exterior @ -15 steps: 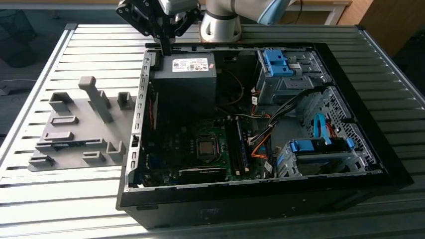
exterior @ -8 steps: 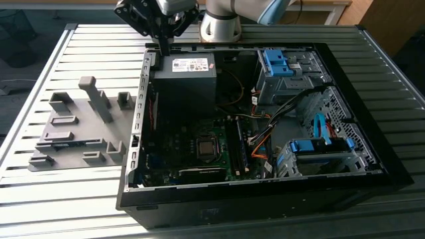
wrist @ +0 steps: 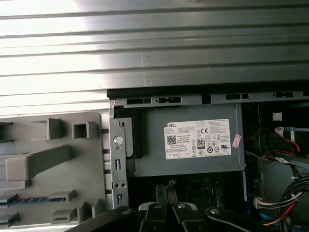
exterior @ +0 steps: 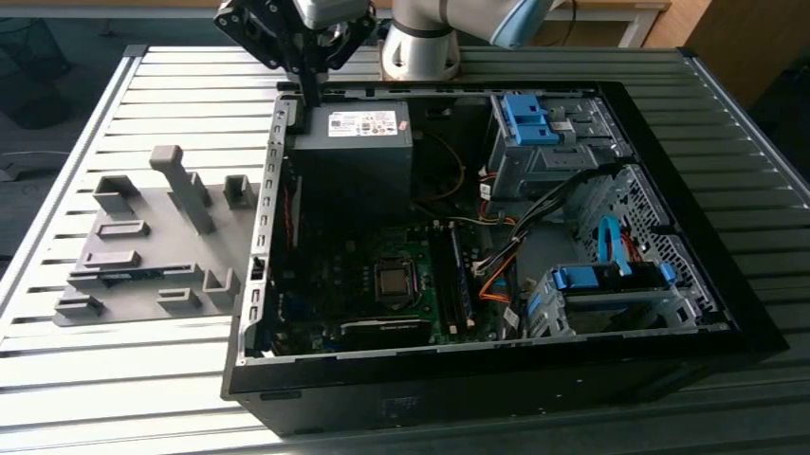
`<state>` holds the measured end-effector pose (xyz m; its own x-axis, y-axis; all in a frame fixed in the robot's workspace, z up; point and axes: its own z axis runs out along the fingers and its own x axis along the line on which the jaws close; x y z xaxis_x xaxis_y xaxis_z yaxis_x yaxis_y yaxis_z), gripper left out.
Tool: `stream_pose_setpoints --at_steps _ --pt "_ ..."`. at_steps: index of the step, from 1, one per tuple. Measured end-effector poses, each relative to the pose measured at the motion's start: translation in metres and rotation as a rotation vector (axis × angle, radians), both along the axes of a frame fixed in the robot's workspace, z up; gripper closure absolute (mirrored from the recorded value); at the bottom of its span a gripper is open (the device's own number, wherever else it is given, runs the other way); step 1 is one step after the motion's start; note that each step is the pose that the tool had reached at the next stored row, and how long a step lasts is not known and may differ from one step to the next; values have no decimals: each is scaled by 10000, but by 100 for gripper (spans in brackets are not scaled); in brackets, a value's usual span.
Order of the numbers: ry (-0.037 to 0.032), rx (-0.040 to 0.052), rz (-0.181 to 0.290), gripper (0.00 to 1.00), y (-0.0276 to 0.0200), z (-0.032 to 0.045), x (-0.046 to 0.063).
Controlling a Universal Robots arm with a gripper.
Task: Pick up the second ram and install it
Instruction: 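Reach for the second ram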
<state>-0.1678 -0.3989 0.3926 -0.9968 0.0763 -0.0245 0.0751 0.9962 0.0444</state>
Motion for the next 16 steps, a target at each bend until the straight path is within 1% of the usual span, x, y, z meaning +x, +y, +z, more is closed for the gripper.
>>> stream_pose_setpoints --at_steps 16 --pt "0 0 0 89 0 -1 -60"
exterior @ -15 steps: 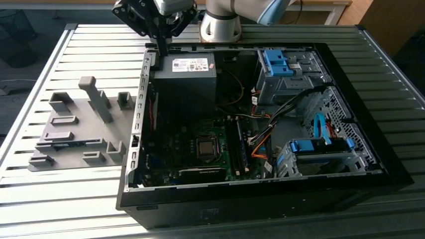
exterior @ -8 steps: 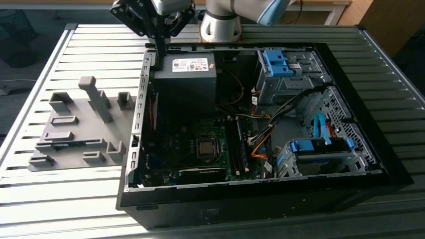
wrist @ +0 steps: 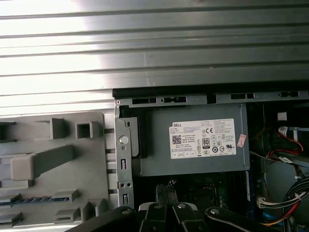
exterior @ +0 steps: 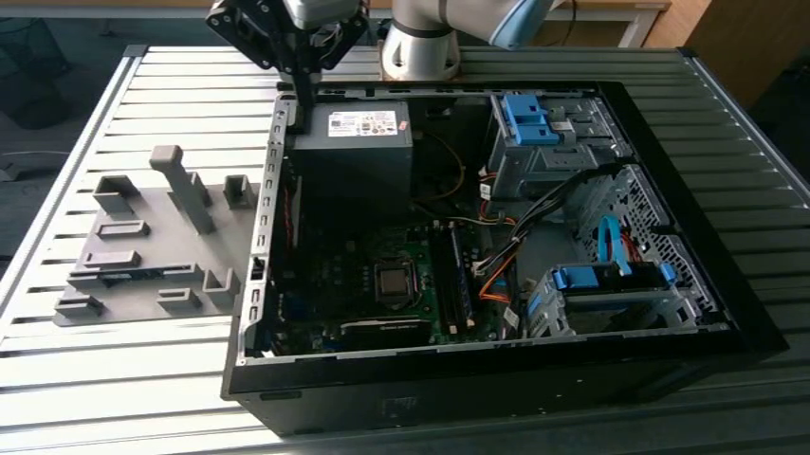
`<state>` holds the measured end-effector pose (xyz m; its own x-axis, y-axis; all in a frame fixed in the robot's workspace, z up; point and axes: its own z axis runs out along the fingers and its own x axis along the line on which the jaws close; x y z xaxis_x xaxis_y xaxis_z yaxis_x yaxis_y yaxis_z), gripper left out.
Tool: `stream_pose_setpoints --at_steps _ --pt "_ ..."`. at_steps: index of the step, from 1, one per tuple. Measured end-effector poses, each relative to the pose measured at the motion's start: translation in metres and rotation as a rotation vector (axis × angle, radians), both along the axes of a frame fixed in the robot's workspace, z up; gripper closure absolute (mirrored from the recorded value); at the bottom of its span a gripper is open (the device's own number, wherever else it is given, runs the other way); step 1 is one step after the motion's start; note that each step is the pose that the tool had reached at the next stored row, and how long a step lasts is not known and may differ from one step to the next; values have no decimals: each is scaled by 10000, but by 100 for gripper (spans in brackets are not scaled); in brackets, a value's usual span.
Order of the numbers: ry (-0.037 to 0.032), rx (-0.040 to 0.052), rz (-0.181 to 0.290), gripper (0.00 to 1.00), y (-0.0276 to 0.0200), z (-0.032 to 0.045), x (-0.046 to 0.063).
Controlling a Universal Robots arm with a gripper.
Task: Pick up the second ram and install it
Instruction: 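Reach for the second ram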
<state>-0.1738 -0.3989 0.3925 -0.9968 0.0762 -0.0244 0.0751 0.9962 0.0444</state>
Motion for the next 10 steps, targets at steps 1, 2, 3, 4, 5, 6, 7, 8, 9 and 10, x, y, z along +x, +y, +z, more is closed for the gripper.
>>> stream_pose_setpoints --at_steps 1,2,3,4,5,6,7,8,9,10 --pt "0 0 0 89 0 0 -4" --pt "0 0 -1 89 0 0 -7" --pt "0 0 0 89 0 0 -11" --pt "0 0 0 89 0 0 -15" --pt "0 0 0 89 0 0 -19" --pt "0 0 0 89 0 0 -23" --pt "-1 0 0 89 0 -1 -26" --pt "0 0 0 89 0 -1 -30" --pt "0 0 0 89 0 -1 -33" --pt "0 0 0 89 0 0 -37"
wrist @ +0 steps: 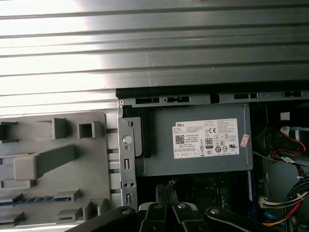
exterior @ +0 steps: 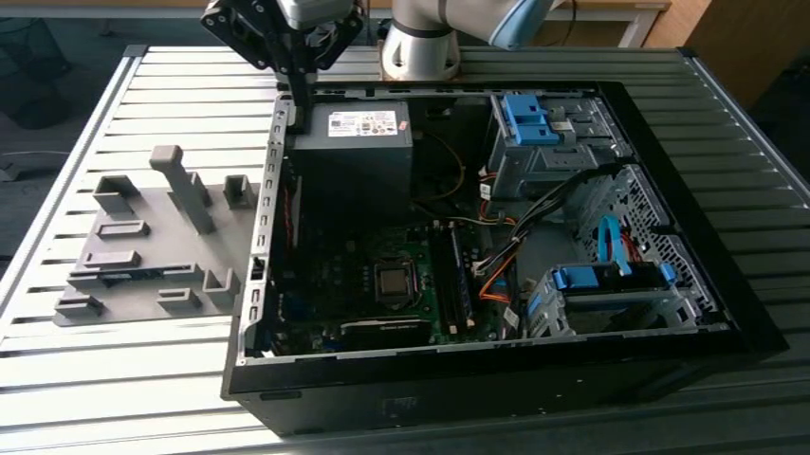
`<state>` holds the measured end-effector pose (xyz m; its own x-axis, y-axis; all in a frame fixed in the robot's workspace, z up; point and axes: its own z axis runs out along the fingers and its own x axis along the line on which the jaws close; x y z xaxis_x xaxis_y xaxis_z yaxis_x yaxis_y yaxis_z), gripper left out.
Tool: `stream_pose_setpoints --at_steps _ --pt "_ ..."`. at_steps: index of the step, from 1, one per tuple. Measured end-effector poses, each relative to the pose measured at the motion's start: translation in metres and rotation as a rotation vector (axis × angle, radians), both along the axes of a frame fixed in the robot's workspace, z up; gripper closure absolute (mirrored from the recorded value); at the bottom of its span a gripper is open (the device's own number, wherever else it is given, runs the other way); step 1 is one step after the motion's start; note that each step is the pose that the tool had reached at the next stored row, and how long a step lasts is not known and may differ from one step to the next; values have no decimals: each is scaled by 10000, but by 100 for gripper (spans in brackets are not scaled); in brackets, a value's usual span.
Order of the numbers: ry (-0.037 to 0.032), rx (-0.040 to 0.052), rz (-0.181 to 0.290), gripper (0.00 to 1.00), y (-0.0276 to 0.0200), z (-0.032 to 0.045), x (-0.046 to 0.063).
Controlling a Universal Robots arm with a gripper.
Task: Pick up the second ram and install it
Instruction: 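Reach for the second ram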
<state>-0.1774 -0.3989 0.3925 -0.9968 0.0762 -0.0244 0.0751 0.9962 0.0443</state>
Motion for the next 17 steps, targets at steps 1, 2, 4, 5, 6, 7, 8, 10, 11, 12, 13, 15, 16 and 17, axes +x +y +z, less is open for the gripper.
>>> stream_pose_setpoints --at_steps 1,2,4,5,6,7,8,10,11,12,13,15,16,17 --pt "-1 0 0 89 0 0 -3" --pt "0 0 1 89 0 0 -6" --pt "0 0 0 89 0 -1 -12" --pt "0 0 0 89 0 -1 -15" --pt "-1 1 0 89 0 -1 -18" --pt "0 0 1 89 0 -1 -21" --pt "-1 0 0 89 0 -1 -24" --pt "0 0 0 89 0 -1 -30" --pt "-1 0 0 89 0 -1 -34" --pt "-1 1 0 89 0 -1 -37" --pt "0 1 0 89 0 -1 -40" --pt "-1 0 0 89 0 -1 -47" --pt "-1 0 0 89 0 -1 -51" --pt "0 0 0 89 0 -1 -55"
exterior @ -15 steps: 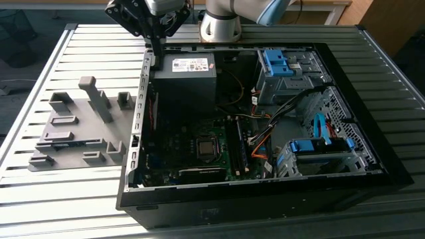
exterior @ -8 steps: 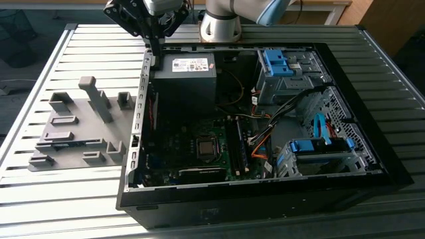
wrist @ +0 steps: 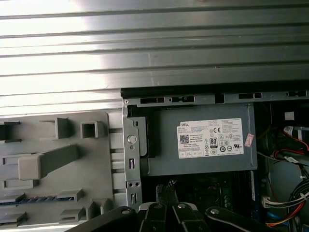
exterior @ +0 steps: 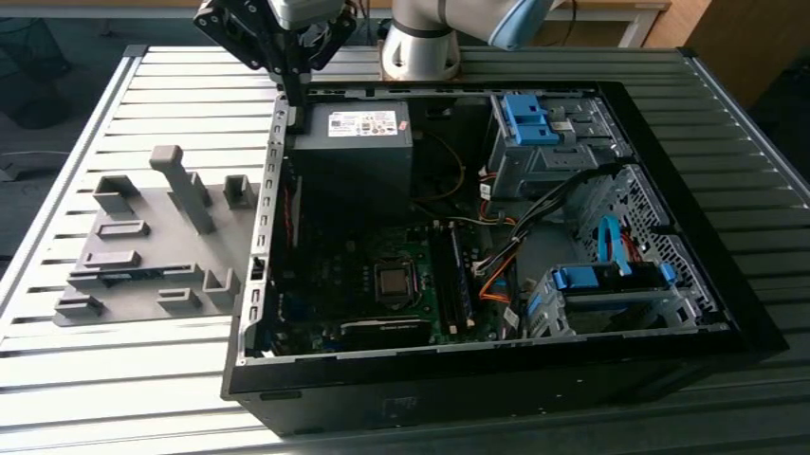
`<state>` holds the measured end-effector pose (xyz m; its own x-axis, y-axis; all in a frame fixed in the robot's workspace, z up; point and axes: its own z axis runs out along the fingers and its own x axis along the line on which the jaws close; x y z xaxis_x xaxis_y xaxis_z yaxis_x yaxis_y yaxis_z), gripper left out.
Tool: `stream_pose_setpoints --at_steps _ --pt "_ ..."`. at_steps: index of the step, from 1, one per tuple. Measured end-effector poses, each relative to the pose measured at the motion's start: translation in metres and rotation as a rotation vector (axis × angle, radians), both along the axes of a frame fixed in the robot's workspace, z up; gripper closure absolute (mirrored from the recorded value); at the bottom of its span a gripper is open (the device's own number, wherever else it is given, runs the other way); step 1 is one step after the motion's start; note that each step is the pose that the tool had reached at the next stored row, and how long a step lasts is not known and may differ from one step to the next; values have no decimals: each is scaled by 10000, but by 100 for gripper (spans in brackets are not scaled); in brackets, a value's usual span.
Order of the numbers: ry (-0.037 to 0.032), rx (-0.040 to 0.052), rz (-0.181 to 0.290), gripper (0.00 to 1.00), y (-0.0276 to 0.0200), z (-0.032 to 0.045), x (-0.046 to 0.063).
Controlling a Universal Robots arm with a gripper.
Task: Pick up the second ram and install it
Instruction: 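Reach for the second ram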
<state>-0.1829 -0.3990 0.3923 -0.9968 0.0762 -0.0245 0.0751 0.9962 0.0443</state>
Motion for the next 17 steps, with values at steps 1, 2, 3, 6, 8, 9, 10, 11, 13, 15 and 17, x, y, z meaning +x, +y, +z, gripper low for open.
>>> stream_pose_setpoints --at_steps 1,2,3,6,8,9,10,11,13,15,17 --pt "0 0 0 89 0 0 -4" --pt "0 0 0 89 0 0 -8" --pt "0 1 0 89 0 0 -14" --pt "0 0 -1 89 0 0 -42" --pt "0 1 -1 89 0 -1 -64" --pt "0 1 -1 89 0 -1 -74" --pt "0 1 0 89 0 -1 -82" --pt "0 0 0 89 0 -1 -91" --pt "0 0 0 89 0 -1 -107" --pt "0 0 0 89 0 -1 -121" --pt "-1 0 0 89 0 -2 -135"
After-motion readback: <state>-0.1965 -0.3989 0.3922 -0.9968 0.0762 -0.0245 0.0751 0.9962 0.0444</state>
